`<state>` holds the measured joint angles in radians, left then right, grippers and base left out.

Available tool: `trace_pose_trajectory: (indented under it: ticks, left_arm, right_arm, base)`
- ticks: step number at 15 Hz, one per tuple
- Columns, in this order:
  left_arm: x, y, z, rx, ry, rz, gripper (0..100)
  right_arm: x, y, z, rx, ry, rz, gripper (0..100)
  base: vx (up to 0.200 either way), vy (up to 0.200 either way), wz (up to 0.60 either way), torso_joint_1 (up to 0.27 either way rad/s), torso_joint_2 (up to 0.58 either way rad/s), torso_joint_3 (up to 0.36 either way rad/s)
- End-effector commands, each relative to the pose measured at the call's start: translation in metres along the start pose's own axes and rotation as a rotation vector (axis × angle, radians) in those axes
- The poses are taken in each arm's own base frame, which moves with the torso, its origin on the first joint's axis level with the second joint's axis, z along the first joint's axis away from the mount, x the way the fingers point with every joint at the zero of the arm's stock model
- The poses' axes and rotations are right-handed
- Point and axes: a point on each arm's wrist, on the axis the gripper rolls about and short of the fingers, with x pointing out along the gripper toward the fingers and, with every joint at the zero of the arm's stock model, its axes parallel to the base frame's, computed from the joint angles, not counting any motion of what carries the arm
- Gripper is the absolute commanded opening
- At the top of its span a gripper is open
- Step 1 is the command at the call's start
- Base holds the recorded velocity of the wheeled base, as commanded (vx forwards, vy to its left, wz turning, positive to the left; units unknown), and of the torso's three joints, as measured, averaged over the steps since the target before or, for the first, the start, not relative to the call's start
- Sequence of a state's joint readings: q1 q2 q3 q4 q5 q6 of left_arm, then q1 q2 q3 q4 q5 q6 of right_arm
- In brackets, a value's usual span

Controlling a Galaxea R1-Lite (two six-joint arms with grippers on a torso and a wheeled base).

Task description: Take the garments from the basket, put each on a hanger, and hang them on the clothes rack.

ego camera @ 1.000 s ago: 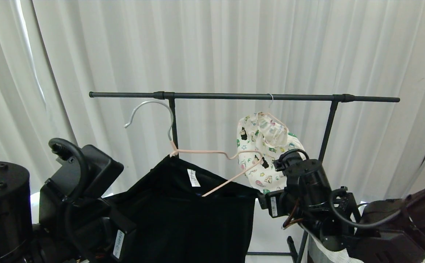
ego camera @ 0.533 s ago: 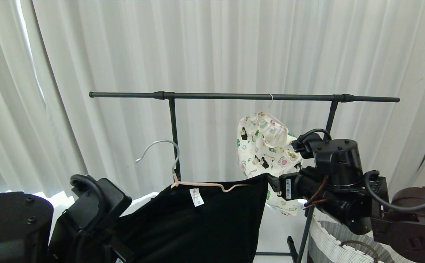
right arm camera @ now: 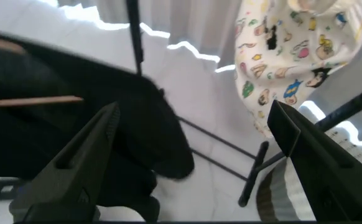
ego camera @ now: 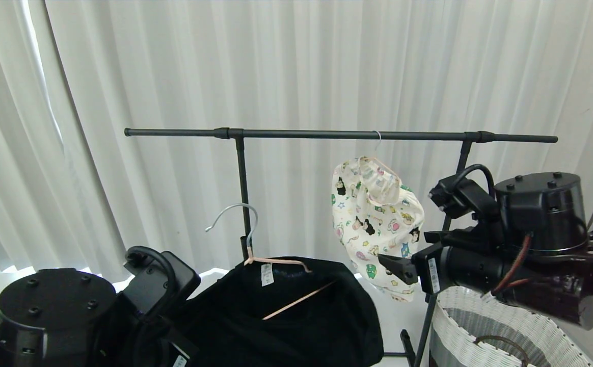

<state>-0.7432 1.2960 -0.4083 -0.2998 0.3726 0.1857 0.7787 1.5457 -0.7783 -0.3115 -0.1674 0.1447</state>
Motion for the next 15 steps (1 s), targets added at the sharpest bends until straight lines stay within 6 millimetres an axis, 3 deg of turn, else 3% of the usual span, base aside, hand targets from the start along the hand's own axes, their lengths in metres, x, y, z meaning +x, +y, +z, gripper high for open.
trace_pose_trajectory:
  ticks: [1, 4, 7, 10, 15]
  left_arm:
    - [0.0, 0.0, 0.001, -0.012, -0.016, 0.001, 0]
    - [-0.003, -0.003, 0.005, -0.024, -0.056, -0.016, 0]
    - [-0.012, -0.017, 0.004, 0.017, -0.092, -0.098, 0]
    - [-0.03, -0.029, -0.01, 0.073, -0.137, -0.239, 0]
    - [-0.042, -0.029, -0.016, 0.143, -0.194, -0.294, 0]
  right_arm:
    - [-0.02, -0.001, 0.008, -0.002, -0.035, 0.035, 100]
    - [-0.031, -0.003, 0.005, -0.066, -0.001, 0.08, 100]
    - [-0.041, 0.0, 0.004, -0.281, 0.019, 0.259, 100]
    - [-0.045, 0.009, 0.004, -0.484, 0.055, 0.425, 100]
    - [-0.052, 0.05, -0.003, -0.587, 0.114, 0.689, 100]
  base:
    - [0.0, 0.0, 0.0, 0.0, 0.0, 0.0]
    - [0.0, 0.0, 0.0, 0.0, 0.0, 0.0]
    - [0.0, 0.0, 0.0, 0.0, 0.0, 0.0]
    - [0.0, 0.0, 0.0, 0.0, 0.0, 0.0]
    - [0.0, 0.0, 0.0, 0.0, 0.0, 0.0]
